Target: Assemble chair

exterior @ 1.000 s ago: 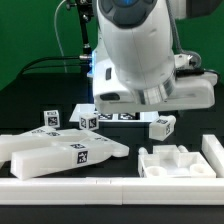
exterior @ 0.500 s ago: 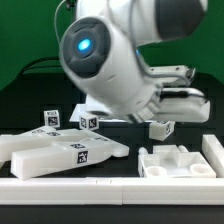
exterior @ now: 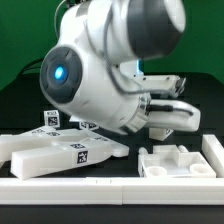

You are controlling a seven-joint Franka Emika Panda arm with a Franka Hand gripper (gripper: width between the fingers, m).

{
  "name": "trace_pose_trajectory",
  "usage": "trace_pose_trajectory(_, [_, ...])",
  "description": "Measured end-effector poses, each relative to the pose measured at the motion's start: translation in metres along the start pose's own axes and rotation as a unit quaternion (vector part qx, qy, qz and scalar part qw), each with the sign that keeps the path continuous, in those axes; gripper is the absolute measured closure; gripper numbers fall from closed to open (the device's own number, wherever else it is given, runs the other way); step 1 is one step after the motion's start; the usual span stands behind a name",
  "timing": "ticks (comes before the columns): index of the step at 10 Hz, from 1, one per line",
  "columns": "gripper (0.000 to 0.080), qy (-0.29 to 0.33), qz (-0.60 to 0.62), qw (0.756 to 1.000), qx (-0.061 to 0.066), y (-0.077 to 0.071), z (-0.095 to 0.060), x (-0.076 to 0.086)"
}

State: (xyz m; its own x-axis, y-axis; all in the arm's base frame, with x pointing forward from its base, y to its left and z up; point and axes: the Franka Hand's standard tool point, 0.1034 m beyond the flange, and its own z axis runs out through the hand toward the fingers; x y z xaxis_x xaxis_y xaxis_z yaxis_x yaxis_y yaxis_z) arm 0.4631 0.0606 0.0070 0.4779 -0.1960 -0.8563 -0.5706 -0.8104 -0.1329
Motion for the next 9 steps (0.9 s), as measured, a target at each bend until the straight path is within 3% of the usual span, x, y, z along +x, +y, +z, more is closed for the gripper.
trace_pose_trajectory(3, [0.0178,-0.002,-0.002,1.0,-0.003,-0.002,0.004,0.0])
trace_pose_trajectory(4, [0.0367,-0.003,-0.002,1.0,-0.003,-0.002,0.004,0.0])
trace_pose_trajectory(5, [0.0367,-0.003,-0.002,1.0,-0.003,-0.002,0.004,0.0])
trace_pose_trajectory(6, [0.0517,-0.003,-0.002,1.0,-0.003,-0.002,0.004,0.0])
trace_pose_trajectory(7, [0.0517,-0.002,-0.003,1.0,-0.003,-0.002,0.004,0.0])
trace_pose_trajectory(9, [0.0517,0.004,-0.016,1.0,-0.001,-0.007,-0.015,-0.014])
